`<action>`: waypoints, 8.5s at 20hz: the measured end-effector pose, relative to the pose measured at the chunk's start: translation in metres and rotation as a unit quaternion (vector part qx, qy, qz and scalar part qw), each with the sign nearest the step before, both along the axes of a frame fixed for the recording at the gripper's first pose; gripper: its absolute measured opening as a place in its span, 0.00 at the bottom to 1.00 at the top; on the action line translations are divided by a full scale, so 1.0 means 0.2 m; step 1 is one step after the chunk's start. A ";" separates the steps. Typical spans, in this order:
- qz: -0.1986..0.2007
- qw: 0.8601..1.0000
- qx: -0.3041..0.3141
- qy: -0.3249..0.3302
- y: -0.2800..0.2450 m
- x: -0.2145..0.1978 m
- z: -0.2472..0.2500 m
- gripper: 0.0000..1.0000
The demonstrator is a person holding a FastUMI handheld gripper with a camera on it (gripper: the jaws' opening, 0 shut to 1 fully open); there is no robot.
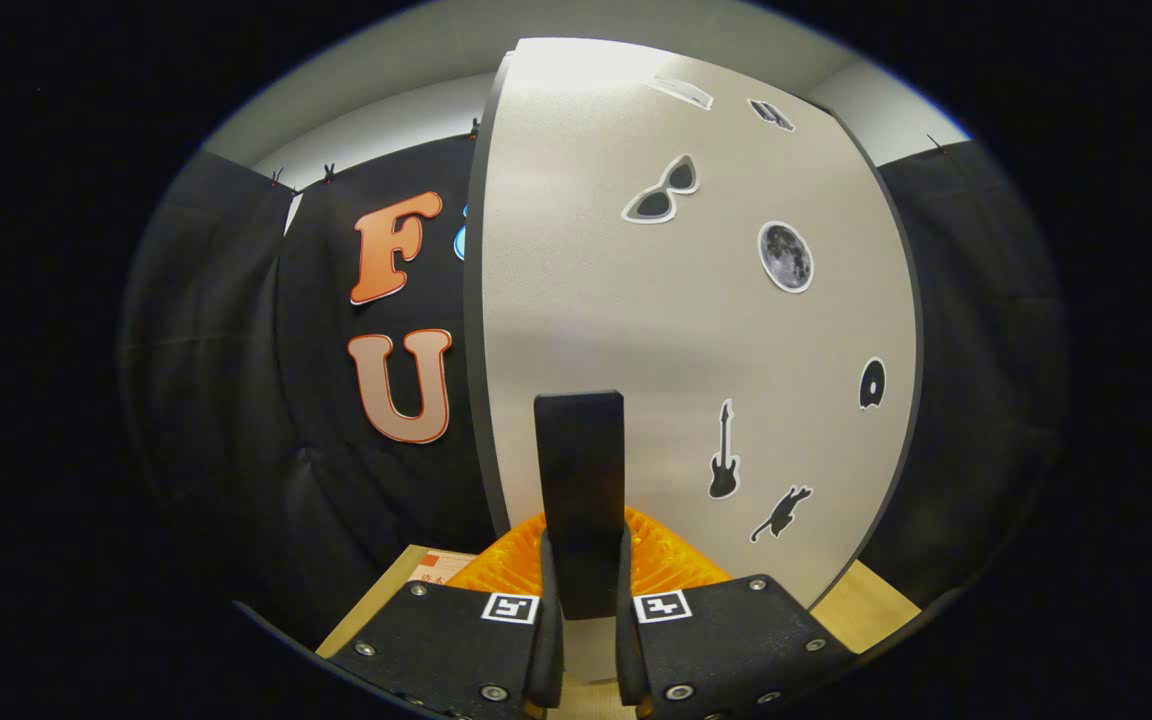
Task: Open the shoe cabinet door, grab the shoes and put them into the shoe cabinet, then close the shoe cabinet door.
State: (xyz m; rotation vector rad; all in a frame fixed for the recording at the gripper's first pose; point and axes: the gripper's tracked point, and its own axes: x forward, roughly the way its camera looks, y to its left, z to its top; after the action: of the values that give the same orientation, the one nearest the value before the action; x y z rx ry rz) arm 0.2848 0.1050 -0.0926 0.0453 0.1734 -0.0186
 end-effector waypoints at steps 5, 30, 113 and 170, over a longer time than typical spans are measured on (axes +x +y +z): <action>-0.023 1.000 -0.016 -0.008 -0.06 -0.15 0.02 0.20; 0.023 0.998 0.039 -0.034 -0.74 -0.74 0.07 0.17; 0.022 0.977 -0.038 0.209 -0.30 -0.18 -2.32 0.62; 0.039 0.996 -0.005 0.080 -0.32 1.02 -0.54 0.07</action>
State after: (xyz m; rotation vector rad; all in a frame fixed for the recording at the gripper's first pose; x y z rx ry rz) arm 0.4886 0.0403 -0.2006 0.0271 0.3352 0.0559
